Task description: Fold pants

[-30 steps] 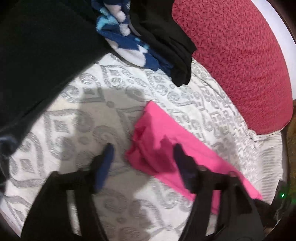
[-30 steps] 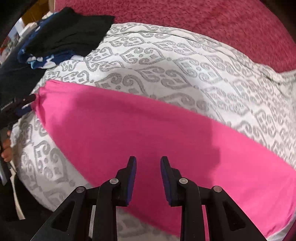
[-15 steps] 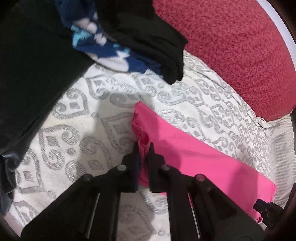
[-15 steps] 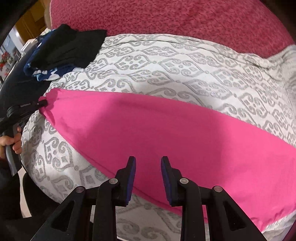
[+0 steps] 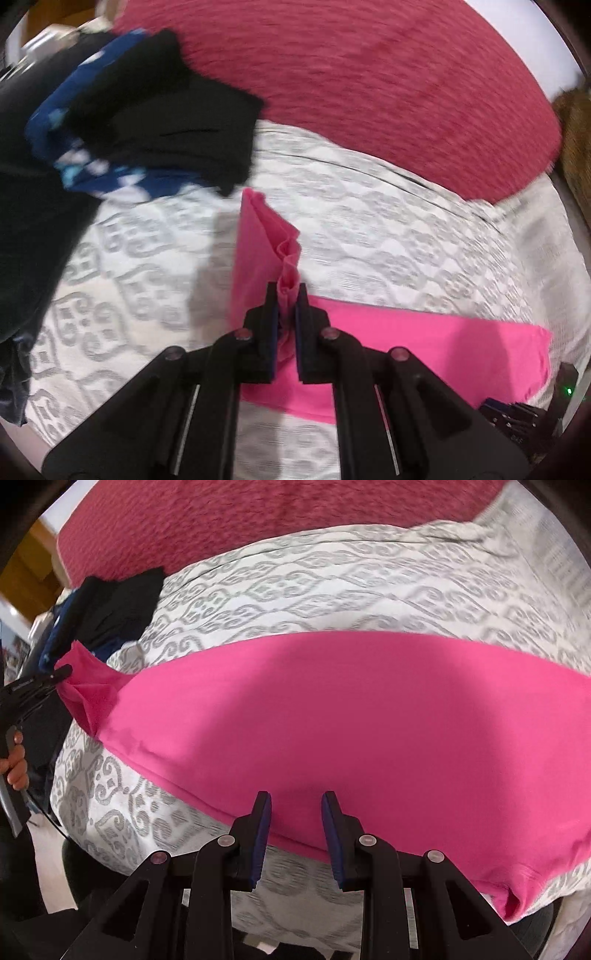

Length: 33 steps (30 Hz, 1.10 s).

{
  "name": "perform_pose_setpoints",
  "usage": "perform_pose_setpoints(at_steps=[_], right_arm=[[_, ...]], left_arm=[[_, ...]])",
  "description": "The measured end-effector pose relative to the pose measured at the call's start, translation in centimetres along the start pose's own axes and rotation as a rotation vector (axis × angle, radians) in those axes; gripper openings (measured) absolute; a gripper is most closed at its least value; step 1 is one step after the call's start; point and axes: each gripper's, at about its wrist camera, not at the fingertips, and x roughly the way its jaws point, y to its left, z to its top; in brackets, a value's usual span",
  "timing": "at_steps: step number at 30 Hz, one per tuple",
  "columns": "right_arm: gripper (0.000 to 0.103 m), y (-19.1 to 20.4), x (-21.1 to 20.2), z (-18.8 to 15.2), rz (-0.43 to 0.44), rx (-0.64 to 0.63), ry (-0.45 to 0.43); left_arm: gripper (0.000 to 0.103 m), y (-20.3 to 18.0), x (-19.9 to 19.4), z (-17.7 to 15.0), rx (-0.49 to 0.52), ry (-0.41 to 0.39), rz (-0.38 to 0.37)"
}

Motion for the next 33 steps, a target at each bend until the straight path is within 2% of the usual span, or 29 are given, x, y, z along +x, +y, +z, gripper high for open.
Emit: perform_pose_setpoints(at_steps=[8,15,24,27,30,33], right_arm=[[0.028,-3.6,-1.3,-0.8,0.057,0.068,-0.031],[0.028,-5.2,-1.8,-1.0,0.104,0.117,-0.042],[0.028,-6.3,-2.2,-0.8,0.149,0.169,-0.039],[0.028,-6.8,-2.1,-0.7,0.161,0.188,-0.029],[0.03,-6.8,-2.0,-0.3,0.175,0.197,-0.022],[0.042,-6.4,-1.9,0.5,0.199,0.191,-0.02]], left_arm=[[0.008,-12.6,1.7,-3.0,0.2,0.078,-0.147],[0.008,-20.2,3.6,-6.5,0.316,0.171,-0.229],[0.011,-23.3,5.6,-9.3,0.336,0.264,-0.262],[0.021,-22.6,4.6,-9.5,0.334,0.261,-0.276],[0.033,-20.8,2.6,-9.3,0.345,0.208,-0.252],[0.046,-17.7,0.9,-9.3,0.35,0.141,-0.179]])
